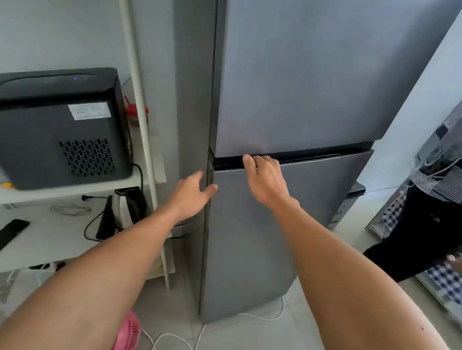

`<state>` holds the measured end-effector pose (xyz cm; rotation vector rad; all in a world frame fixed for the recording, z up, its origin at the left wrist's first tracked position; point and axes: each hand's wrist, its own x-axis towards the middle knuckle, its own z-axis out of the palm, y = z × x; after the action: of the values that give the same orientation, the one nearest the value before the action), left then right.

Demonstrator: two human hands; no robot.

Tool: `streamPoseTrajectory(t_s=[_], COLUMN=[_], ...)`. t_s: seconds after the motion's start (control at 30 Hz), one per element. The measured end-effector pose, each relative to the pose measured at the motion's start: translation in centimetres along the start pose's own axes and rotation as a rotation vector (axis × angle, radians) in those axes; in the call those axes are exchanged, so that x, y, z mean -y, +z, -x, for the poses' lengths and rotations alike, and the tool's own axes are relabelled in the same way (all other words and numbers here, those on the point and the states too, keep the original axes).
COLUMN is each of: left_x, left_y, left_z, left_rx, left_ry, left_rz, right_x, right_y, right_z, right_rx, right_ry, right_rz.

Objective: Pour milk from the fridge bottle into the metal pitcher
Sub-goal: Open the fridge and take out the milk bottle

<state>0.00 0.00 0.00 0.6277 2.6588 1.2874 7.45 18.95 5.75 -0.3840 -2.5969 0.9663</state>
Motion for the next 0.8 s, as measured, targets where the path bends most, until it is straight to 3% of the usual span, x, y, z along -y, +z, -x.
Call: streamPoseTrajectory(t_s=[0.37, 0.8], left_x=[3.7, 3.6], left_y=[2.3, 2.2], left_z=[-2.1, -1.1], left_rx=[0.018, 0.066], left_ry=[0.089, 0.164], left_rz=[0.233, 0.22], right_x=[-0.8, -0.6], right_y=[3.3, 2.9], right_z=[-1.9, -2.2], right_rx=[-0.124, -0.129], right_ry=[0.168, 0.184], right_rz=[-0.207, -0.126])
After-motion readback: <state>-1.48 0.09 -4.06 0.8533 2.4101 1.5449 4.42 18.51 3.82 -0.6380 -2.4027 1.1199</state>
